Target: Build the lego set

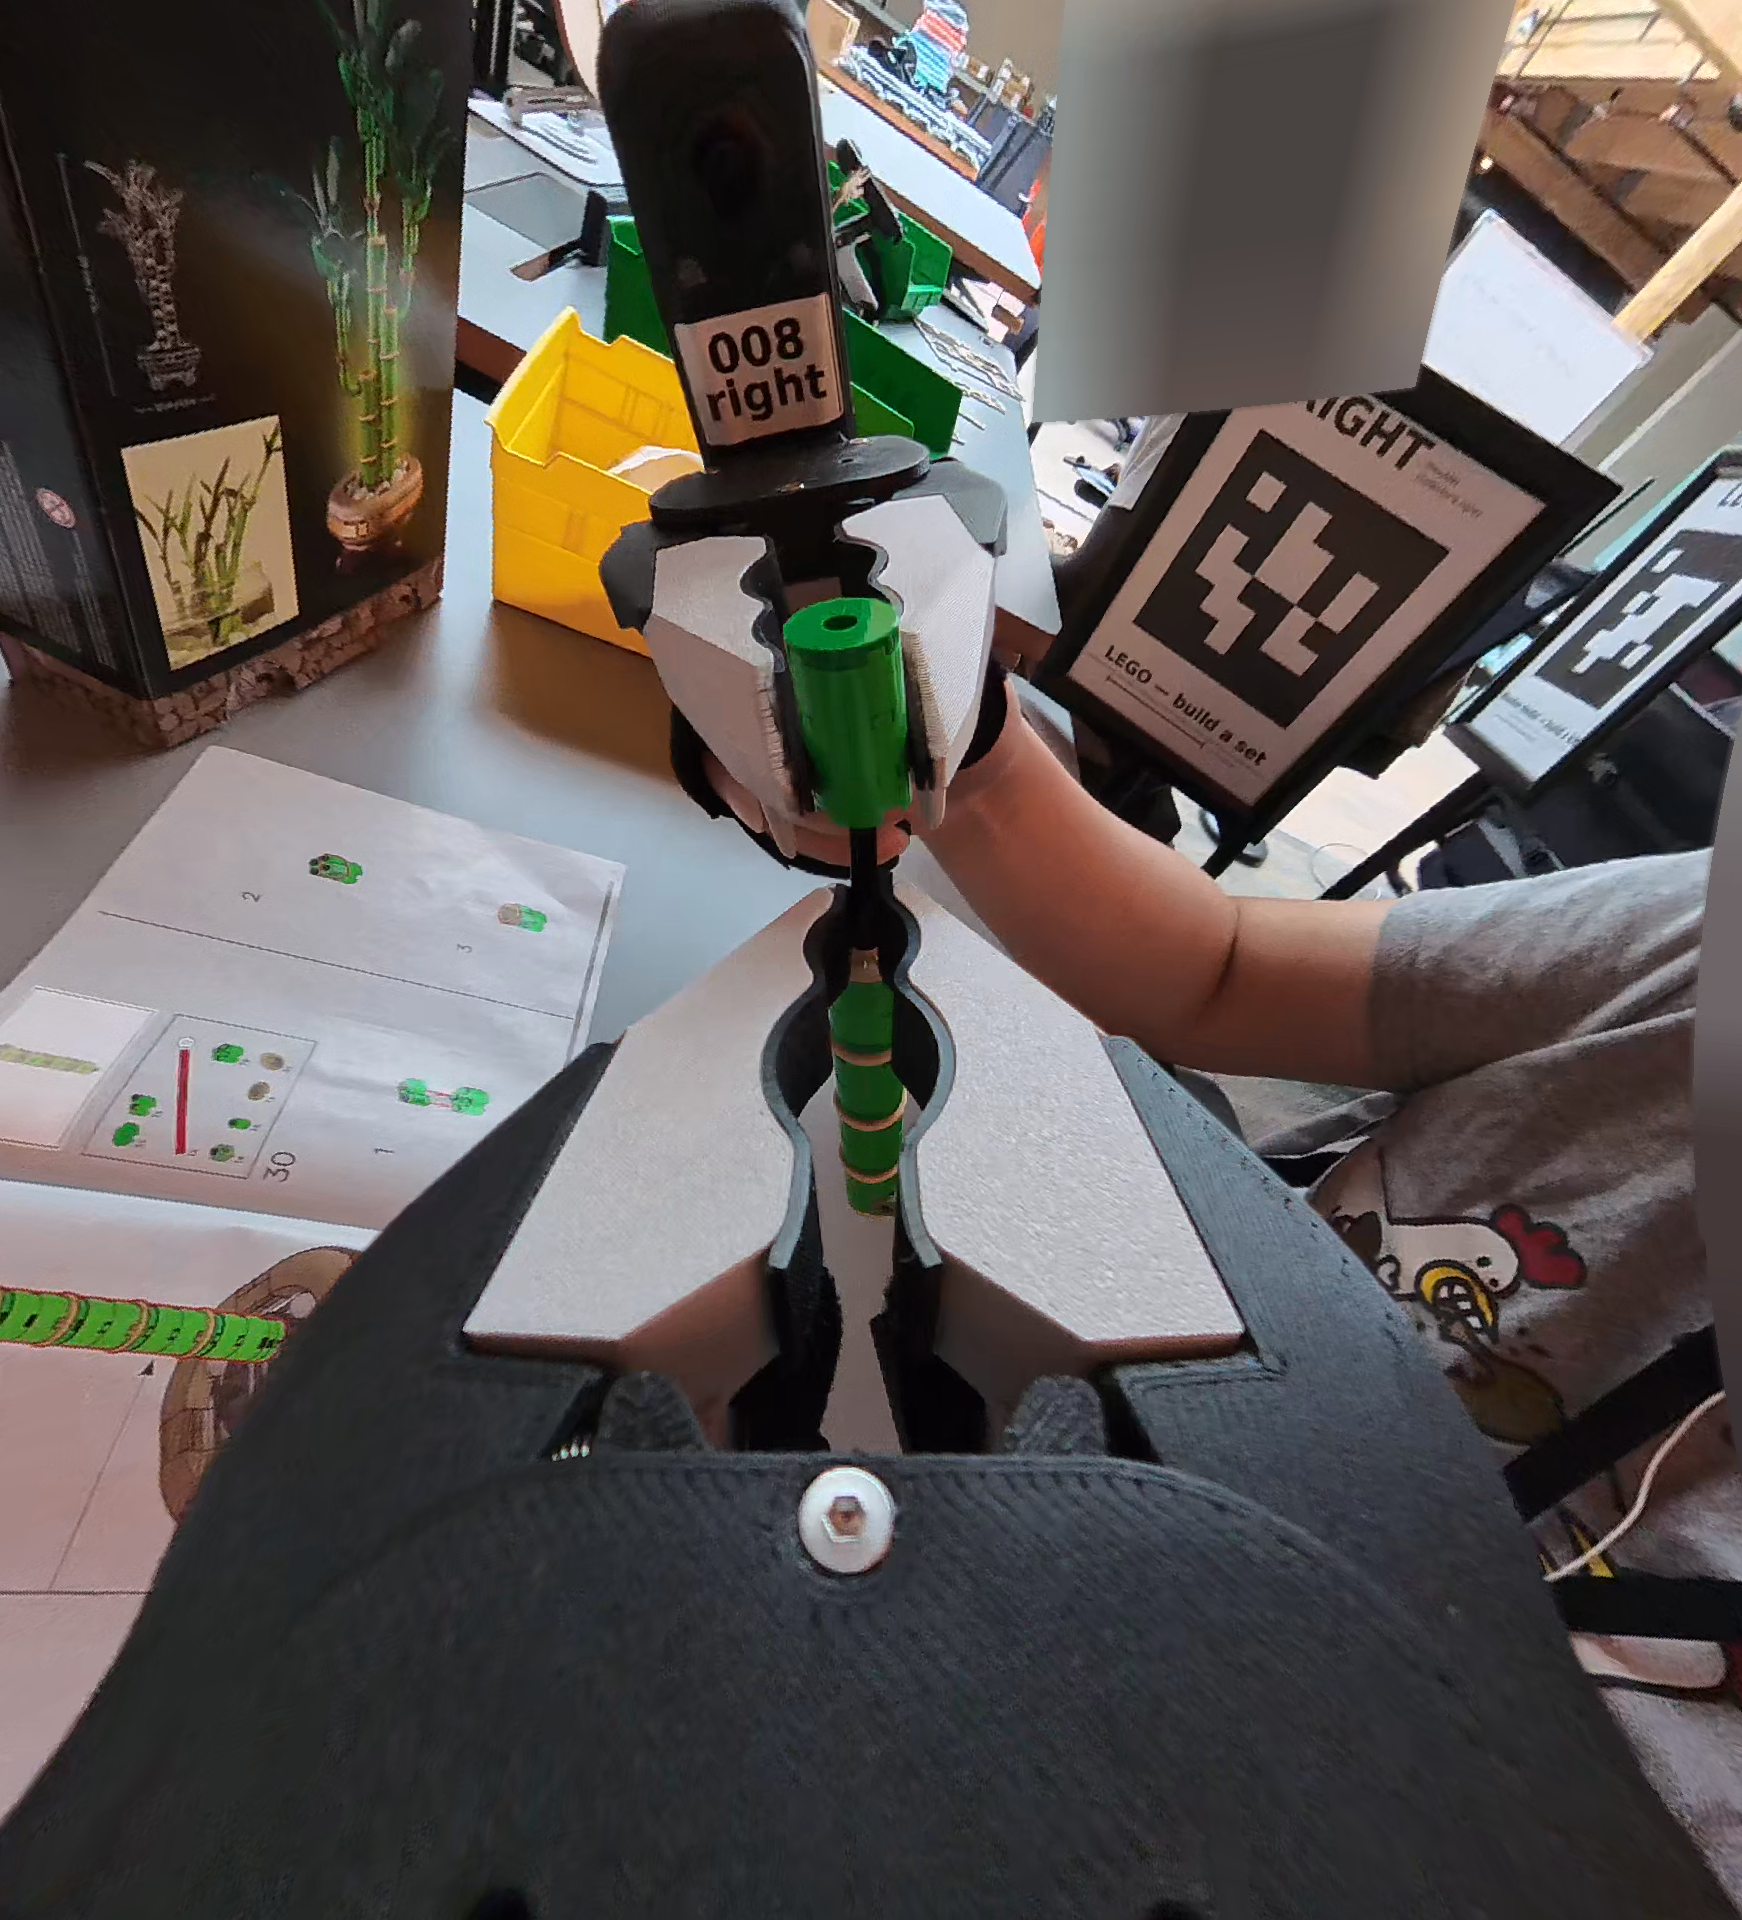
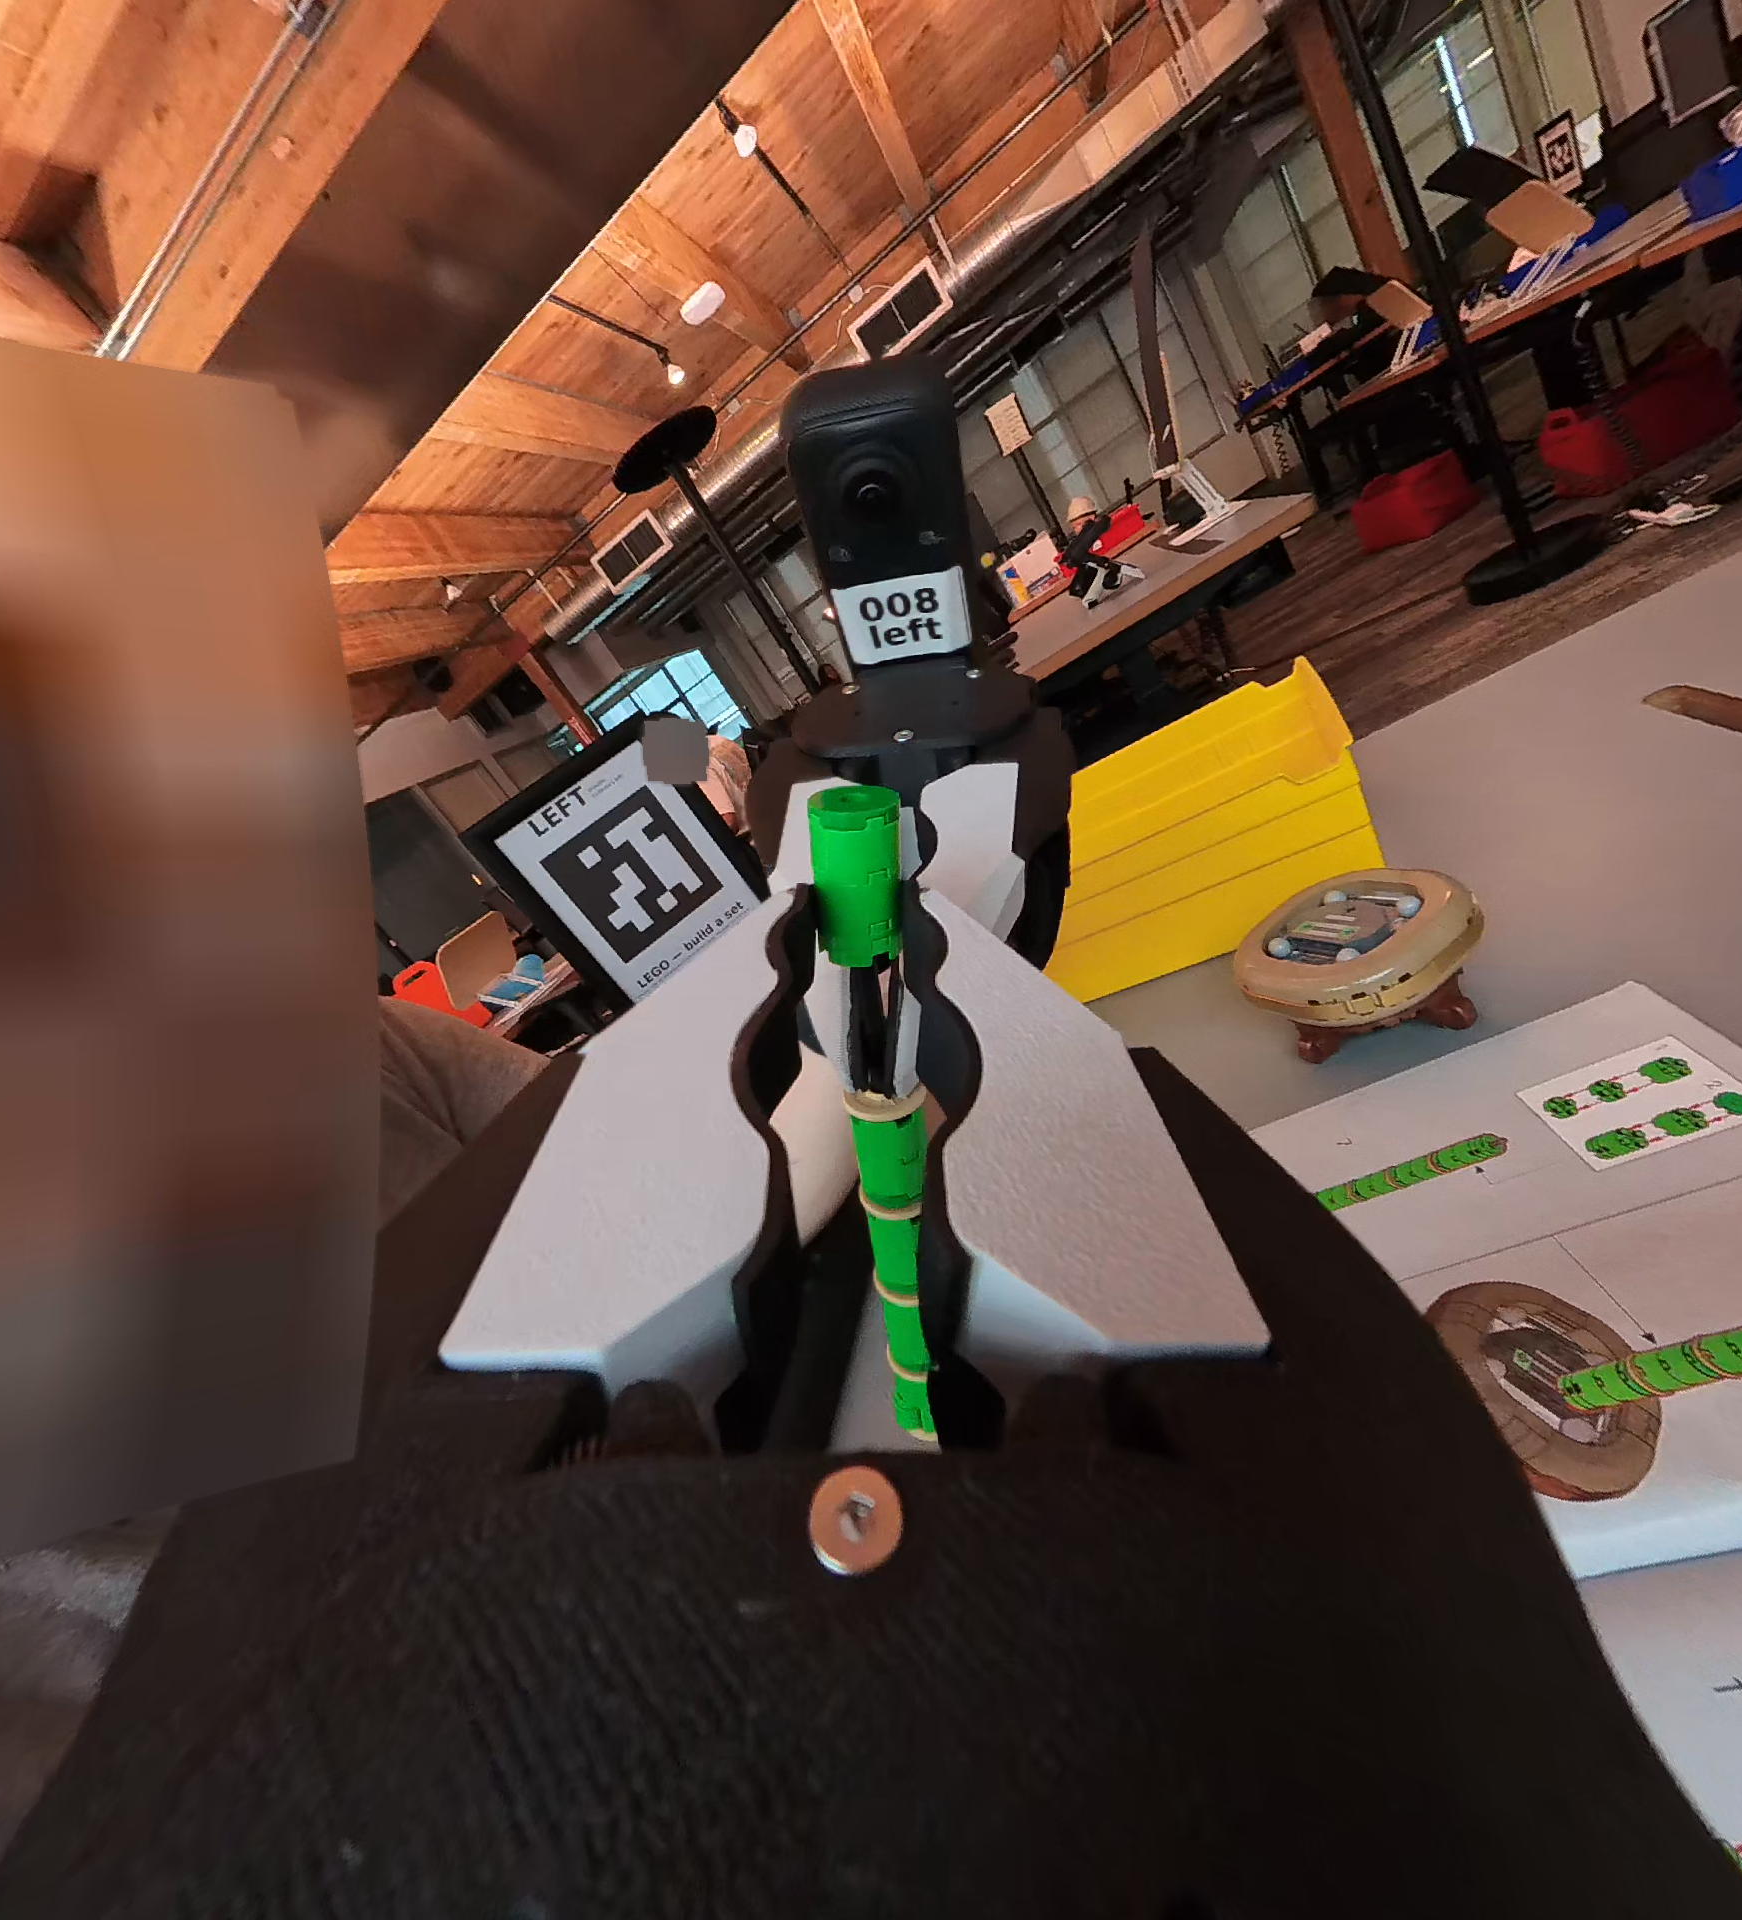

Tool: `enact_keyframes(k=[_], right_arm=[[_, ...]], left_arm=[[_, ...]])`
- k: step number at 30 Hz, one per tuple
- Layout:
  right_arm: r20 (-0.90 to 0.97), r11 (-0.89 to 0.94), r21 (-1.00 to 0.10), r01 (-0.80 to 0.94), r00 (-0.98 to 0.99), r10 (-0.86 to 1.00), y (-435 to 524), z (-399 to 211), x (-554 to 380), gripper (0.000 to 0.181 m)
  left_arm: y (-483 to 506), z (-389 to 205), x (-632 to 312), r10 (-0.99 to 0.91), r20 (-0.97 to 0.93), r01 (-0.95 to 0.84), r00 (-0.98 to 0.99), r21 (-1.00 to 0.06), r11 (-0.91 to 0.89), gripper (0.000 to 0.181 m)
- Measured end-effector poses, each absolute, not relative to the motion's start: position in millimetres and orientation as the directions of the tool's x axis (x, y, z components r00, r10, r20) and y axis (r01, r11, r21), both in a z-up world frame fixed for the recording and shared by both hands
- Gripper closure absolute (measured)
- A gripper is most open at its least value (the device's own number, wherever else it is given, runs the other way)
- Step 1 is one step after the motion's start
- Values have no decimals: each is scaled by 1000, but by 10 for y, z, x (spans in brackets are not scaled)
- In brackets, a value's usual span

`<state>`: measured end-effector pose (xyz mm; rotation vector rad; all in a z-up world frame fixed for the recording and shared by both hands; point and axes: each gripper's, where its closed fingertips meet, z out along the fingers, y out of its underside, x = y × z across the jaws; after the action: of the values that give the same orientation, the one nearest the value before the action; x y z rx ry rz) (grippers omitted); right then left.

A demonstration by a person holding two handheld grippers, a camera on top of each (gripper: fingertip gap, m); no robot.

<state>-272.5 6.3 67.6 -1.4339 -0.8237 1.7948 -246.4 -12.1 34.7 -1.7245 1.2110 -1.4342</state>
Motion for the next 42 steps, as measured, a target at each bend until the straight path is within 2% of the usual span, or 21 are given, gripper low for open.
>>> enact_keyframes(k=[13, 17, 23, 27, 33, 42], right_arm=[[-449, -457, -884, -97, -96, 888, 54, 625, -2669, 167], [-354, -361, -929, -86, -87, 931, -35, 620, -2668, 167], [-236, -243, -968, -60, -96, 967, -256, 547, -2742, 167], [-80, -84, -996, -40, -106, 991, -549, 349, -2808, 167], [240, 238, -971, -30, -92, 966, -983, 85, -2830, 167], [322, 324, -946, -9, -153, 934, -1213, -59, -2827, 167]], left_arm=[[-79, 273, -2424, -956, 290, -310, 53, -905, -292, 179], [-130, 266, -2403, -983, 182, -284, 16, -942, -179, 180], [-318, 210, -2423, -993, 119, -210, -10, -971, -114, 180], [-527, 17, -2494, -999, -50, -195, 10, -980, 47, 180], [-866, -246, -2508, -938, -347, -235, 18, -913, 333, 179], [-1061, -358, -2478, -855, -518, -241, 31, -834, 497, 178]])
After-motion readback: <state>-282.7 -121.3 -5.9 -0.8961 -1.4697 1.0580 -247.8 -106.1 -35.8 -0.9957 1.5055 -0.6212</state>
